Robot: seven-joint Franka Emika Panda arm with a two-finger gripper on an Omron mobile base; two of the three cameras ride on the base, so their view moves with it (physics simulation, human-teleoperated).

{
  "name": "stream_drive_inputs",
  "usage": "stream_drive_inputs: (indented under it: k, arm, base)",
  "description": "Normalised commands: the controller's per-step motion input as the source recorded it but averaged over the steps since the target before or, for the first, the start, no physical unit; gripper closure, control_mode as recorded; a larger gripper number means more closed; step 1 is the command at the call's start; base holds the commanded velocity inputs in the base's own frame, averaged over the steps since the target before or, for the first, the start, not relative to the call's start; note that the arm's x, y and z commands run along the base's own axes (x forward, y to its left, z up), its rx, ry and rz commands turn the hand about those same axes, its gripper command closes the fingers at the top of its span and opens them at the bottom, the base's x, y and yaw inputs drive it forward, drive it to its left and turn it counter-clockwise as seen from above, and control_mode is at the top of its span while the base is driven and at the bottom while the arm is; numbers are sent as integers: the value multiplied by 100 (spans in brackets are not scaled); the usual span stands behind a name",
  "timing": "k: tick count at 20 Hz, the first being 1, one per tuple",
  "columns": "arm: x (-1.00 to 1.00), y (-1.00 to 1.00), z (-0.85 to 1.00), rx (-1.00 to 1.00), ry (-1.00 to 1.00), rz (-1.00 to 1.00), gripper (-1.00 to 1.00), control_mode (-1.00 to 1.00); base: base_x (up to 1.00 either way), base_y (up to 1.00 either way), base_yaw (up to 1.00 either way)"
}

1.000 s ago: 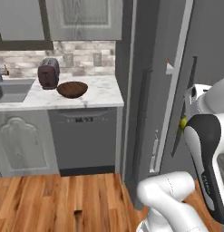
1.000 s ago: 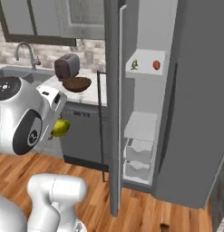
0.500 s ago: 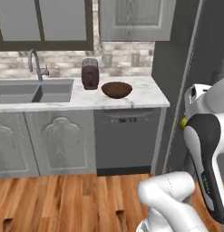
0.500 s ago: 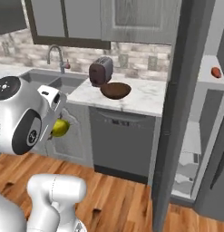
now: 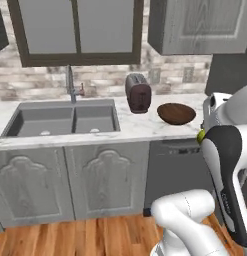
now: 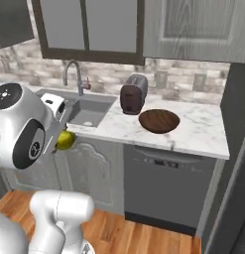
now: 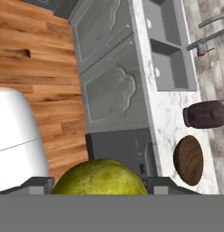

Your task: Take the fish, sweet potato, and pear from the freezer and place them in the bowl on the counter.

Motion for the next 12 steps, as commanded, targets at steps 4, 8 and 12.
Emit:
stream_drive_inputs:
  k: [4,8,12]
  arm:
    - [0,0,0,0,0,0,100,100]
    - [0,0,0,0,0,0,100,100]
    - [0,0,0,0,0,0,100,100]
  base:
    - [100,14,-14]
    - [99,-62,-9]
    - [95,-58,-11]
